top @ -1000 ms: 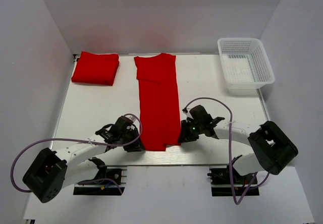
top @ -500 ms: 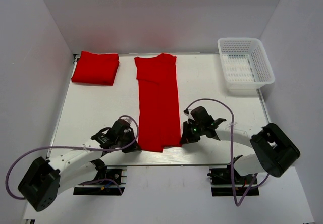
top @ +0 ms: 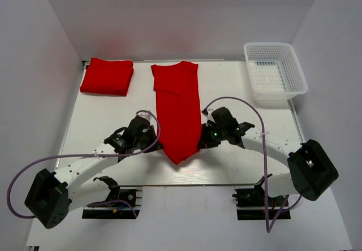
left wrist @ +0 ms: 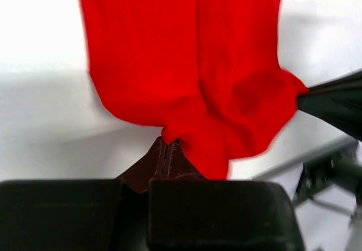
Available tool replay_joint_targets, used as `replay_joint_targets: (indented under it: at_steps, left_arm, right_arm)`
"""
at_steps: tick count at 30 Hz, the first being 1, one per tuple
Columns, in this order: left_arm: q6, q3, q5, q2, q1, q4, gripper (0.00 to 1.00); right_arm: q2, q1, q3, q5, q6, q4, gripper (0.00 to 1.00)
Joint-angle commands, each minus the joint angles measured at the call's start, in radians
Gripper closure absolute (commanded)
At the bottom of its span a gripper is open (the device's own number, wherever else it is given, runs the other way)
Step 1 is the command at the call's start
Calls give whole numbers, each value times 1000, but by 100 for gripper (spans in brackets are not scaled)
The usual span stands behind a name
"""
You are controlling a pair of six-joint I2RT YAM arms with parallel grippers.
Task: Fold and stack the t-shirts
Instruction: Fold the folded rectangular tshirt in 1/3 of the way
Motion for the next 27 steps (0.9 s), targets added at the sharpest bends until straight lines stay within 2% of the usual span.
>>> replay_joint_targets:
  at_steps: [1, 5, 12, 17, 27]
  left_arm:
    - [25, 127, -152, 82, 18, -14, 100]
    - [63, 212, -236, 167, 38, -5, 100]
    - [134, 366, -274, 323, 101, 82, 100]
    - [182, 456, -298, 412, 160, 130, 100]
    - [238, 569, -185, 610, 231, 248, 100]
  right_arm:
    - [58, -20, 123, 76, -28, -24, 100]
    - [147, -60, 217, 91, -39, -21, 100]
    - [297, -120, 424, 106, -98, -40, 100]
    - [415, -158, 602, 137, -144, -116, 100]
    - [538, -210, 790, 120, -214, -126, 100]
